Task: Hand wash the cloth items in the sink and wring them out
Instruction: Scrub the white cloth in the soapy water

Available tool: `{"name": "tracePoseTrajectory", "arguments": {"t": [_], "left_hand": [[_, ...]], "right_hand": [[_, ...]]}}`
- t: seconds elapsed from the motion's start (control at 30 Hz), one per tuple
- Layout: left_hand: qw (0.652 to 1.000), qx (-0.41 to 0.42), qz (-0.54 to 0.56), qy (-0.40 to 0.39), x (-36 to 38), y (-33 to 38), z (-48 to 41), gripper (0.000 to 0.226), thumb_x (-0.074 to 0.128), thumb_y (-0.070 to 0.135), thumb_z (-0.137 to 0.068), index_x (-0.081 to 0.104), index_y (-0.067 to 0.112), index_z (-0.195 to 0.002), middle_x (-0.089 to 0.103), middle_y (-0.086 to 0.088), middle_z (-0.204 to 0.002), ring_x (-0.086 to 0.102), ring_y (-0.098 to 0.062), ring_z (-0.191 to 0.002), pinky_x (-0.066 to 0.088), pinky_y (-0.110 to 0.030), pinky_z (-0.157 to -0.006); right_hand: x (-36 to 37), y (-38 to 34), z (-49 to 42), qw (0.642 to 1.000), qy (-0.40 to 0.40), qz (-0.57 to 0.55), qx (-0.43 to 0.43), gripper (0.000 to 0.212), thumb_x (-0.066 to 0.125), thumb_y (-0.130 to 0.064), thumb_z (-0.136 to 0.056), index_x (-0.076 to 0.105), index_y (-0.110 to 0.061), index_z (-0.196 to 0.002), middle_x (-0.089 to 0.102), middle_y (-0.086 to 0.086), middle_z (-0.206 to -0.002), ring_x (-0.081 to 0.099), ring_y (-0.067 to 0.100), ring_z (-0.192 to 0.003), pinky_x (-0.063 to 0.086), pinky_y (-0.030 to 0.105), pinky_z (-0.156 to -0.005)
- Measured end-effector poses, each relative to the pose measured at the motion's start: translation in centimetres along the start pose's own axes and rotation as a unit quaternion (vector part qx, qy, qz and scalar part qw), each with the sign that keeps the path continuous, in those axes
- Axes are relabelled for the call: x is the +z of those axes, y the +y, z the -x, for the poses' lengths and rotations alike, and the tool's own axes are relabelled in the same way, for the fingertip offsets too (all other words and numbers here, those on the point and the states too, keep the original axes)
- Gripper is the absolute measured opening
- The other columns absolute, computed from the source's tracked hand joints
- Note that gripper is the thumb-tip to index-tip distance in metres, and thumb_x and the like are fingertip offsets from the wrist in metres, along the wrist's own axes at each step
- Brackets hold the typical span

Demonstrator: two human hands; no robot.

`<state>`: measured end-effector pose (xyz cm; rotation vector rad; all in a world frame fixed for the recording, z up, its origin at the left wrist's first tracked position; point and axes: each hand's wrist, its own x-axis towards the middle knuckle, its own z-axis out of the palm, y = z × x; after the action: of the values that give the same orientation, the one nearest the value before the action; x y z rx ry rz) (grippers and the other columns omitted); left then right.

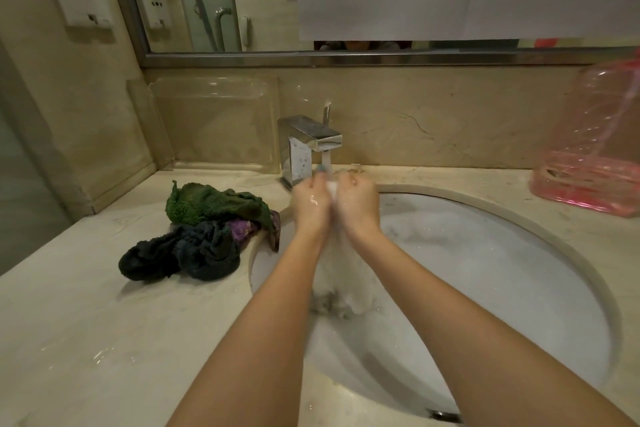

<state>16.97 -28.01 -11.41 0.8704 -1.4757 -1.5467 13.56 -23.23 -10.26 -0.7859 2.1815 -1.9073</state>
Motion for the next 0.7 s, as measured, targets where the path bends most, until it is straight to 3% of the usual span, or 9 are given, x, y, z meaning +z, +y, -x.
{"name": "tracePoseTrajectory", "arguments": {"t": [0.1,0.2,0.3,0.43,0.53,0.7], "left_hand": [[0.997,-0.063,0.034,0.021,-1.4,-0.6,-1.3,0.033,0.050,0.015,-0.098,0.054,0.011,-0.066,0.054,0.000,-0.056,0.051,-0.022,-0.069,0.038,-0.030,-0.063],[0.999,-0.013,-0.005,-0.029,-1.1,-0.3,-0.1,0.028,0.051,0.025,-0.100,0.058,0.008,-0.080,0.056,-0.009,-0.072,0.053,-0.020,-0.074,0.041,-0.028,-0.062],[0.997,0.004,0.012,-0.079,-0.1,0.4,1.4,0.038,0.050,0.033,-0.101,0.055,0.007,-0.073,0.055,-0.009,-0.067,0.053,-0.017,-0.065,0.042,-0.027,-0.063],[0.998,-0.007,-0.039,-0.049,-1.5,-0.4,-0.2,0.034,0.044,0.029,-0.103,0.055,0.010,-0.077,0.056,-0.009,-0.075,0.051,-0.019,-0.070,0.042,-0.031,-0.067],[0.997,-0.025,0.018,-0.067,-2.5,-0.5,-0.4,0.029,0.043,0.016,-0.103,0.058,0.011,-0.078,0.057,-0.004,-0.072,0.054,-0.015,-0.070,0.046,-0.026,-0.064],[0.988,0.017,0.021,-0.155,-0.2,0.5,2.0,0.038,0.046,0.039,-0.102,0.063,0.010,-0.086,0.062,-0.006,-0.078,0.059,-0.013,-0.071,0.048,-0.023,-0.064]], "right_hand": [[1.0,-0.8,1.5,0.996,-0.048,0.061,-0.051,0.050,0.047,-0.013,-0.095,0.035,-0.020,-0.047,0.036,-0.004,-0.048,0.031,0.010,-0.048,0.024,0.029,-0.047],[0.9,0.1,-0.6,0.999,-0.003,0.045,-0.001,0.044,0.042,-0.018,-0.098,0.043,-0.016,-0.054,0.052,0.006,-0.064,0.043,0.021,-0.061,0.035,0.034,-0.059],[-0.4,1.3,-1.7,0.999,0.023,0.030,0.036,0.037,0.040,-0.019,-0.098,0.051,-0.011,-0.064,0.059,0.013,-0.077,0.051,0.027,-0.075,0.041,0.039,-0.069],[0.5,0.2,1.4,0.998,-0.009,0.049,-0.039,0.045,0.043,-0.016,-0.098,0.042,-0.016,-0.053,0.047,0.002,-0.057,0.039,0.015,-0.054,0.030,0.029,-0.052],[1.6,-0.5,2.2,0.995,-0.033,0.062,-0.075,0.047,0.045,-0.016,-0.098,0.043,-0.015,-0.051,0.043,0.000,-0.051,0.036,0.012,-0.050,0.028,0.030,-0.050],[-1.6,1.8,-2.9,0.997,0.048,0.054,-0.004,0.047,0.040,-0.022,-0.101,0.038,-0.017,-0.055,0.050,0.007,-0.067,0.044,0.024,-0.070,0.030,0.031,-0.063]]}}
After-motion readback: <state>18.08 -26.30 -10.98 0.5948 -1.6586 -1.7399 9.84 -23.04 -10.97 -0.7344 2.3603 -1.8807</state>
